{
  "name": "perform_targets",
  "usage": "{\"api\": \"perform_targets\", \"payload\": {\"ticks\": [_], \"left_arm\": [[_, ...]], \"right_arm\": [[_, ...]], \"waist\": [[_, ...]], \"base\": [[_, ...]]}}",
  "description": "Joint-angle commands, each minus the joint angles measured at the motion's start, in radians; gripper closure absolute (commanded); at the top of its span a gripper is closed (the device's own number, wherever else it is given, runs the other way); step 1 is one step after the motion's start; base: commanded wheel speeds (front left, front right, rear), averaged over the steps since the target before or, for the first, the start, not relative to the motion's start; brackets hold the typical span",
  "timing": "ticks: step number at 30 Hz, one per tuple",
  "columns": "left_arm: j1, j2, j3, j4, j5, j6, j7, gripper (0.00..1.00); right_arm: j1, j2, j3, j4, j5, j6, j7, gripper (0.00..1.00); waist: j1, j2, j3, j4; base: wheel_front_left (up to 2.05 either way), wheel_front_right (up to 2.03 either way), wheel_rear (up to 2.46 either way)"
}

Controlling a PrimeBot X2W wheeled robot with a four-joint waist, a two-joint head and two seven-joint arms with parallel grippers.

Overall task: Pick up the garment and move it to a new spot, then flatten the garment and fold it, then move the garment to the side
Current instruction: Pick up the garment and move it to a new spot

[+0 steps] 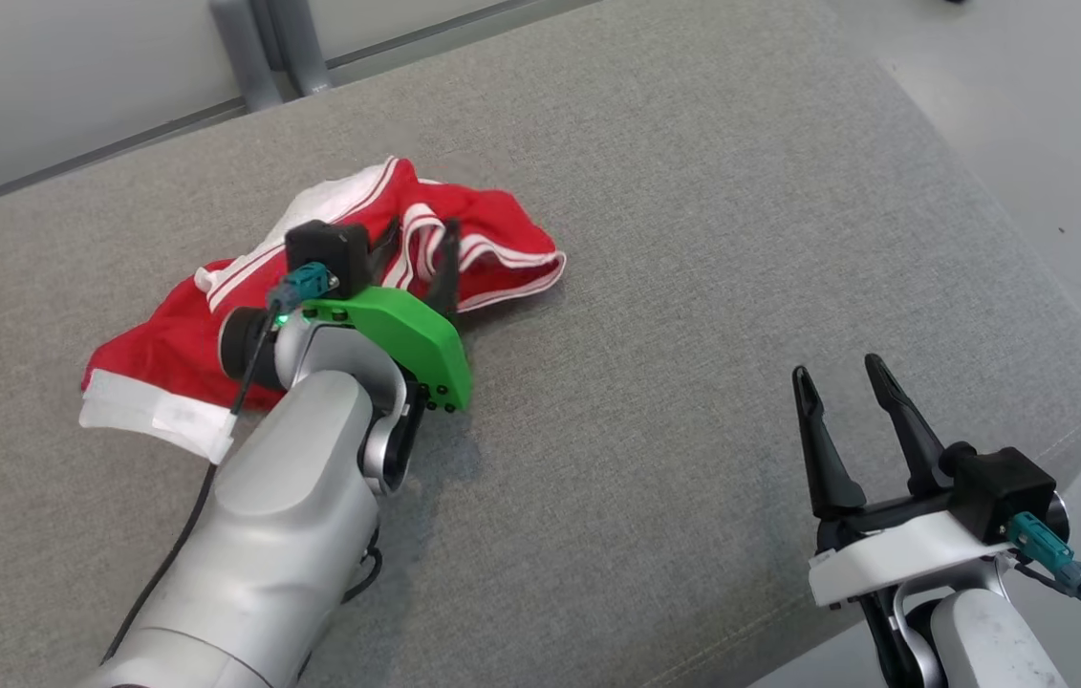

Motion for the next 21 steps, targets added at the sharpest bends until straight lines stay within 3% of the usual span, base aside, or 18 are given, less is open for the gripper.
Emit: {"api": "perform_targets", "payload": {"ticks": [1, 10, 21], "left_arm": [[0.018, 0.005, -0.033, -0.013, -0.042, -0.011, -0.002, 0.0], [-0.022, 0.005, -0.171, -0.096, -0.17, 0.011, -0.039, 0.0], [0.035, 0.026, -0.105, -0.147, -0.047, 0.029, -0.06, 0.0]], "right_arm": [[-0.012, -0.002, -0.002, 0.003, 0.009, 0.0, -0.003, 0.0], [-0.018, -0.002, -0.026, -0.005, -0.006, 0.0, -0.004, 0.0], [-0.035, -0.003, -0.058, -0.021, -0.063, 0.0, -0.004, 0.0]], "waist": [[0.0, 0.0106, 0.015, -0.005], [0.0, 0.0106, 0.0, 0.082], [0.0, 0.0106, -0.063, 0.251]], "base": [[0.0, 0.0, 0.0], [0.0, 0.0, 0.0], [0.0, 0.0, 0.0]]}}
